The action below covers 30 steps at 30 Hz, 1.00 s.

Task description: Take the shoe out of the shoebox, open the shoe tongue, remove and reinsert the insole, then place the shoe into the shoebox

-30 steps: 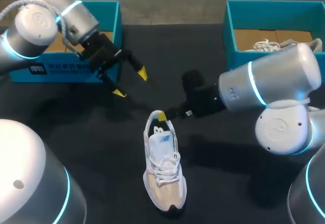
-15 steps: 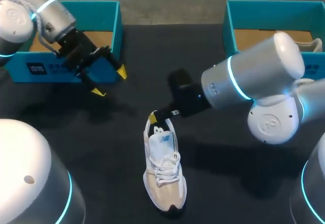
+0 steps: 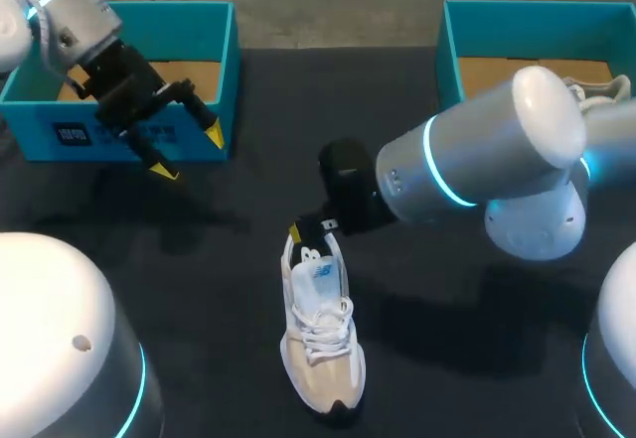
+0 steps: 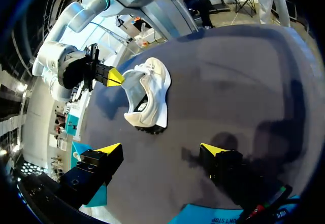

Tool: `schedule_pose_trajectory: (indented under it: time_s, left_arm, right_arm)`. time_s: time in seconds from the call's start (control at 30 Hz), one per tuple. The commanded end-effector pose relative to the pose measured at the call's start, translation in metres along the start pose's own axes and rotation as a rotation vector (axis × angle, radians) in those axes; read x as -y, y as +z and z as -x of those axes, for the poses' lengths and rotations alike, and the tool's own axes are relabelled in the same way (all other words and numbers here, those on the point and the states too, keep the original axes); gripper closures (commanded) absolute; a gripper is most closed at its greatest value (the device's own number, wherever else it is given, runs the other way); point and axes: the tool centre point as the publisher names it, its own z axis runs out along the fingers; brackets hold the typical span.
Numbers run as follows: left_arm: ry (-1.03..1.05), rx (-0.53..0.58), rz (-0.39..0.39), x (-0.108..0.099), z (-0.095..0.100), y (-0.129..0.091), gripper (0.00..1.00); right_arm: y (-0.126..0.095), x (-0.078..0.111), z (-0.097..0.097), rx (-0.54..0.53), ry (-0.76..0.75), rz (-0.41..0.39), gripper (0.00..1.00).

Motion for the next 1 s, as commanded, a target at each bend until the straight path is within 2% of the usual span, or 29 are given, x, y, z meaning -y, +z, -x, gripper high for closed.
schedule_pose_trajectory:
  time_s: [0.03, 0.23, 0.27, 0.43, 0.57, 1.0]
  left_arm:
    - [0.000, 0.000, 0.013, 0.003, -0.001, 0.001, 0.00]
    - [0.003, -0.001, 0.010, 0.001, 0.001, 0.002, 0.00]
    - [0.004, -0.016, 0.018, -0.002, 0.003, 0.003, 0.00]
    - [-0.011, -0.055, 0.060, -0.011, 0.001, 0.000, 0.00]
    - [-0.038, -0.074, 0.091, -0.020, -0.010, -0.008, 0.00]
    - [-0.128, -0.080, 0.128, -0.036, -0.036, -0.027, 0.00]
  right_arm:
    - [0.000, 0.001, -0.004, 0.477, 0.002, 0.005, 1.00]
    - [0.001, 0.000, -0.003, 0.488, -0.004, -0.002, 1.00]
    - [0.003, -0.001, -0.002, 0.525, -0.001, -0.010, 1.00]
    - [0.005, 0.000, 0.007, 0.559, 0.024, -0.012, 1.00]
    - [0.013, 0.001, 0.015, 0.615, 0.051, -0.028, 1.00]
    - [0.025, 0.007, 0.026, 0.658, 0.084, -0.033, 1.00]
